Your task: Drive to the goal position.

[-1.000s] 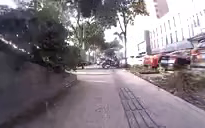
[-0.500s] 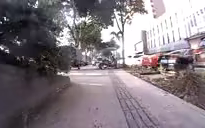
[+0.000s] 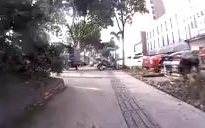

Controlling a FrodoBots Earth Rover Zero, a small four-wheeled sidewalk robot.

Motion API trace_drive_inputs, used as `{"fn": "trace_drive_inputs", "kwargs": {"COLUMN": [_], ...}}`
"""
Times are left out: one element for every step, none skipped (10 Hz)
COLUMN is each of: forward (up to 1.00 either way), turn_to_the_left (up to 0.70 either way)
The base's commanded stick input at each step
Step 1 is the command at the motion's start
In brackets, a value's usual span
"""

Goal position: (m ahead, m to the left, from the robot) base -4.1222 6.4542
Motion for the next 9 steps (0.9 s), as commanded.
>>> {"fn": "trace_drive_inputs", "kwargs": {"forward": [0.70, 0.70, 0.70, 0.70, 0.70, 0.70, 0.70, 0.70, 0.70], "turn_to_the_left": [0.00, 0.00, 0.00, 0.00, 0.00, 0.00, 0.00, 0.00, 0.00]}}
